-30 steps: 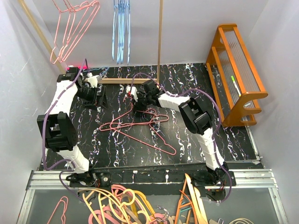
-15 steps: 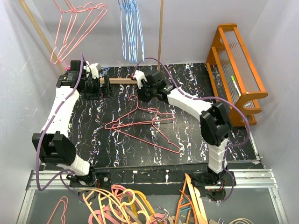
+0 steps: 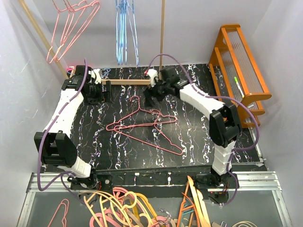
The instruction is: Organize the hangers
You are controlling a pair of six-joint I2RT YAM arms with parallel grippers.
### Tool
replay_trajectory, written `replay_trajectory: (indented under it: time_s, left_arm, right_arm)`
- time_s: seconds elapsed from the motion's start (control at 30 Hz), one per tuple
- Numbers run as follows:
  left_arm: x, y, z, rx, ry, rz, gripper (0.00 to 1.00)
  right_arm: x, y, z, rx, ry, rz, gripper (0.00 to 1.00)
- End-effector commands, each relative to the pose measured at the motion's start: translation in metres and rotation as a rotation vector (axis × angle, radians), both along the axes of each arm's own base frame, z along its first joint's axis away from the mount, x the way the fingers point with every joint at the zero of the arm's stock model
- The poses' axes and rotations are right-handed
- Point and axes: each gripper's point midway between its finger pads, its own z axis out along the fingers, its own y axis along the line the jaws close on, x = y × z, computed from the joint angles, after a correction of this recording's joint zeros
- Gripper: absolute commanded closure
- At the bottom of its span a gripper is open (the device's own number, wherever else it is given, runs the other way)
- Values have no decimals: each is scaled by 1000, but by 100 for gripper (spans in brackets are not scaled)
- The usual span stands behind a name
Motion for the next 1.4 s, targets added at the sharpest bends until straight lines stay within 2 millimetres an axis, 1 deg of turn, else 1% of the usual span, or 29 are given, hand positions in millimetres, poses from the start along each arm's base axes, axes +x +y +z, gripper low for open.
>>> replay_trajectory:
  time_s: [0.0, 0.03, 0.07, 0.1, 0.17, 0.23, 0.3, 0.37, 0.47, 0.57, 0.6, 0.63, 0.7, 0.77, 0.8, 0.87, 0.97, 1.1, 1.23, 1.37]
  left_arm:
    - [-18, -1, -1, 43, 42, 55, 3]
    - [-19, -2, -4, 37, 52, 55, 3]
    - [-18, -3, -6, 33, 57, 52, 3]
    - [-18, -3, -9, 35, 61, 52, 3]
    - [-15, -3, -12, 37, 70, 43, 3]
    - [-15, -7, -15, 23, 88, 28, 3]
    - [-22, -16, -24, 26, 132, -15, 3]
    - [-38, -26, -39, 92, 179, -107, 3]
    - [-49, -29, -59, 220, 202, -199, 3]
    - [-52, -30, -76, 285, 300, -270, 3]
    - [-55, -33, -79, 272, 343, -300, 3]
    - [-62, -37, -84, 253, 403, -342, 3]
    - [-70, -48, -87, 201, 448, -414, 3]
    - [-81, -51, -93, 212, 483, -473, 3]
    - [-87, -48, -98, 245, 509, -497, 3]
    - [-95, -43, -110, 303, 555, -520, 3]
    - [-99, -42, -124, 307, 595, -511, 3]
    - [-91, -43, -140, 324, 604, -494, 3]
    - [-81, -48, -160, 321, 616, -467, 3]
    - [-67, -51, -178, 338, 612, -452, 3]
  right_arm:
    - [9, -51, 12, 75, 86, 131, 14]
    - [7, -65, 2, 47, 109, 146, 18]
    - [2, -80, -8, 13, 142, 160, 21]
    - [-6, -91, -18, -22, 161, 191, 22]
    - [-20, -108, -35, -79, 171, 237, 23]
    - [-33, -118, -52, -112, 175, 252, 23]
    - [-42, -123, -59, -127, 170, 263, 22]
    - [-48, -126, -68, -132, 176, 257, 23]
    - [-54, -125, -80, -116, 169, 267, 23]
    - [-50, -121, -88, -97, 145, 276, 22]
    - [-47, -120, -89, -93, 134, 280, 22]
    - [-42, -118, -89, -91, 123, 279, 22]
    - [-36, -116, -90, -91, 111, 283, 22]
    - [-38, -116, -92, -93, 121, 297, 22]
    - [-41, -116, -92, -89, 131, 308, 23]
    - [-54, -117, -93, -80, 163, 330, 23]
    - [-79, -120, -94, -70, 226, 338, 25]
    - [-119, -116, -88, -49, 302, 346, 26]
    - [-152, -101, -73, 12, 353, 332, 27]
    - [-174, -78, -62, 70, 379, 336, 27]
